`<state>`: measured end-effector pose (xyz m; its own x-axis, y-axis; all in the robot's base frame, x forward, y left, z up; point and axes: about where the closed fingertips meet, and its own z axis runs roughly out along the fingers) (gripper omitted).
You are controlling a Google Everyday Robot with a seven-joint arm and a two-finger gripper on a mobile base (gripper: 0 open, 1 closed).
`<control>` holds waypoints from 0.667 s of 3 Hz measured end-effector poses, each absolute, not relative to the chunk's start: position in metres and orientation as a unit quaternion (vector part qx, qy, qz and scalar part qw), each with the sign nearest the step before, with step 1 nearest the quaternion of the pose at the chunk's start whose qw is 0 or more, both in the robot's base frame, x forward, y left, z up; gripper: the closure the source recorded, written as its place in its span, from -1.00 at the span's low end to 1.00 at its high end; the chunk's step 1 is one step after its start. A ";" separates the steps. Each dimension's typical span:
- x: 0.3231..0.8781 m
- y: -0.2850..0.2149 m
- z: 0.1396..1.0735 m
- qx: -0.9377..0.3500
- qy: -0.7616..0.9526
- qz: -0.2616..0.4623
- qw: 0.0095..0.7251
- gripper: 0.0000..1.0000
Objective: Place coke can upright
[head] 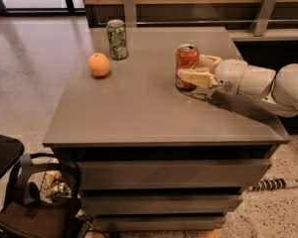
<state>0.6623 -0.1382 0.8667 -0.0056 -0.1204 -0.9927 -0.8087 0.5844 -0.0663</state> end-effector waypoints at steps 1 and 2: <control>0.661 -0.142 0.855 -0.339 0.662 0.292 0.601 1.00; 0.661 -0.142 0.856 -0.339 0.662 0.292 0.601 0.67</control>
Offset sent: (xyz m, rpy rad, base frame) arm -0.0015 -0.0037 -0.0117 0.0223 0.0398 -0.0174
